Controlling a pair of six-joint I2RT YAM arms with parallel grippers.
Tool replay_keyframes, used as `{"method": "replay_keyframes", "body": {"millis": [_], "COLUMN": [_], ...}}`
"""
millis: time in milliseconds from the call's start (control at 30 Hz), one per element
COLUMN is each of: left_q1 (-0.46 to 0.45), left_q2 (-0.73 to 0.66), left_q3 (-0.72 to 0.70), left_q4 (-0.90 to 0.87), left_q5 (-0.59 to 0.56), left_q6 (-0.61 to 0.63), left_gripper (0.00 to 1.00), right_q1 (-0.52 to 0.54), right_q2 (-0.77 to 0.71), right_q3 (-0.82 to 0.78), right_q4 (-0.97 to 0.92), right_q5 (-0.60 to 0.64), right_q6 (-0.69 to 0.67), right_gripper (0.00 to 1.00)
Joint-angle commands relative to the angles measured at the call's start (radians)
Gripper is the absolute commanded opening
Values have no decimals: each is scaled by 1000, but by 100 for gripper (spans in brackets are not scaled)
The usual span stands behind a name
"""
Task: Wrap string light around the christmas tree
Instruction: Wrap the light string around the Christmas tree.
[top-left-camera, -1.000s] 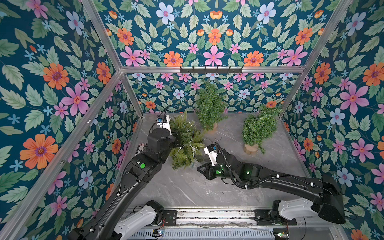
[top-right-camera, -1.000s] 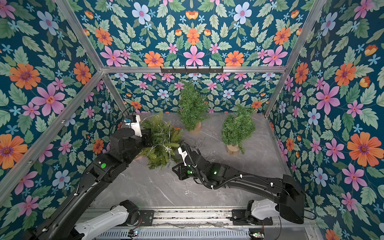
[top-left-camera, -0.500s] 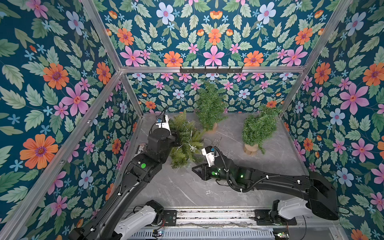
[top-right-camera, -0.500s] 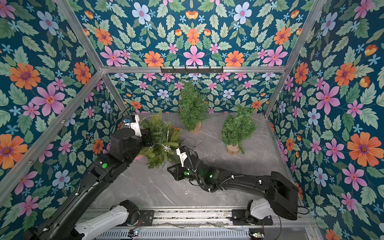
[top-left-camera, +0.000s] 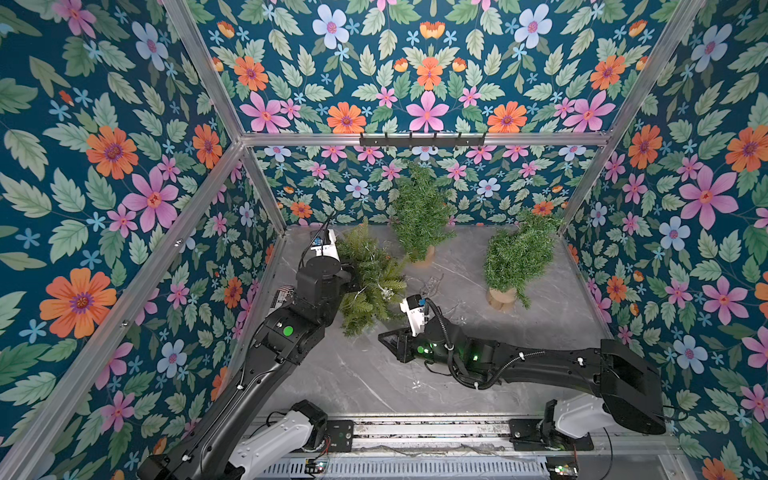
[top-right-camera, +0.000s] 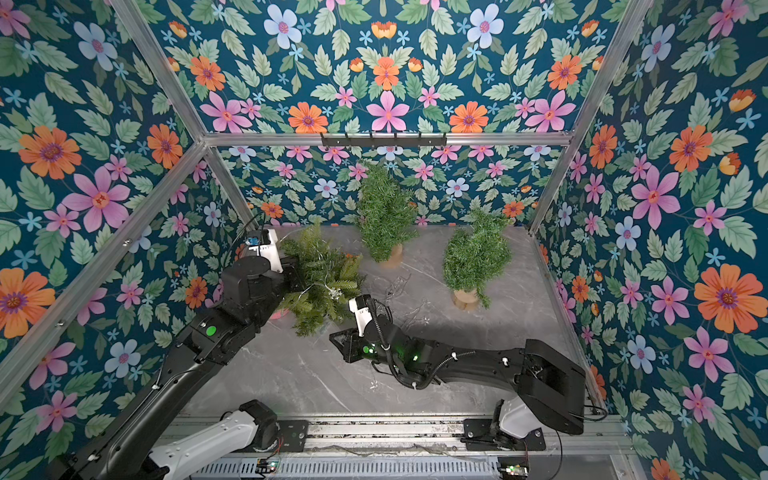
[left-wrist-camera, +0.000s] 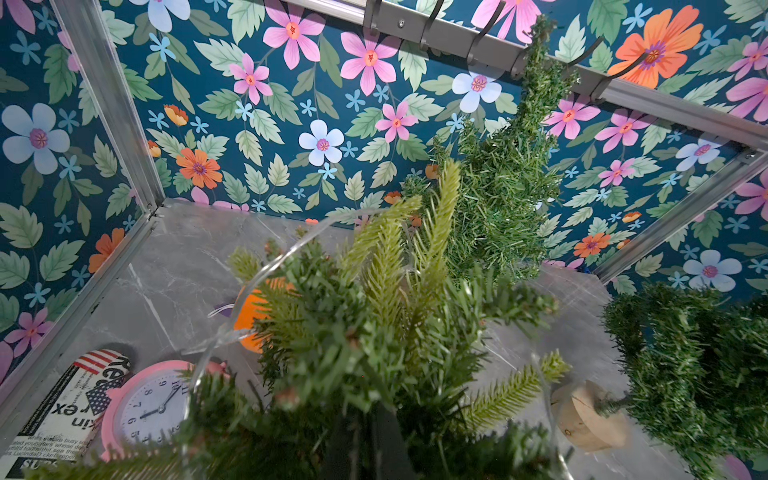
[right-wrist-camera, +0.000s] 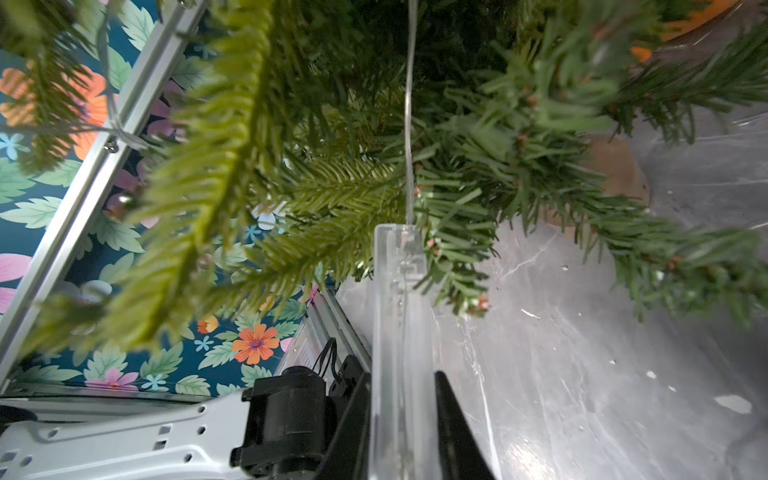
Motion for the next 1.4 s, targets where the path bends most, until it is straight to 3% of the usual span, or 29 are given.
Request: {"method": "replay_keyframes", "body": {"millis": [0,567,933,1367], "left_q1": [-1,3,13,18], "left_q2": [-1,2,8,5], "left_q3": [-2,-22,-28,-40], "left_q4": [-41,-38,-36,-38], "left_q5": [5,-21,-22,-11], "left_q6": [-4,9,19,10], "left_gripper": [0,0,0,0], "right_q1": [9,28,28,28], "right_q2": [3,-113,-79,66], "right_q3": [11,4,25,17], "right_q4": [-10,-262,-425,-62], "right_q5": [37,48,102,152], "right_q6": [-58,-287,-363,-353], "right_gripper": [0,0,0,0]}}
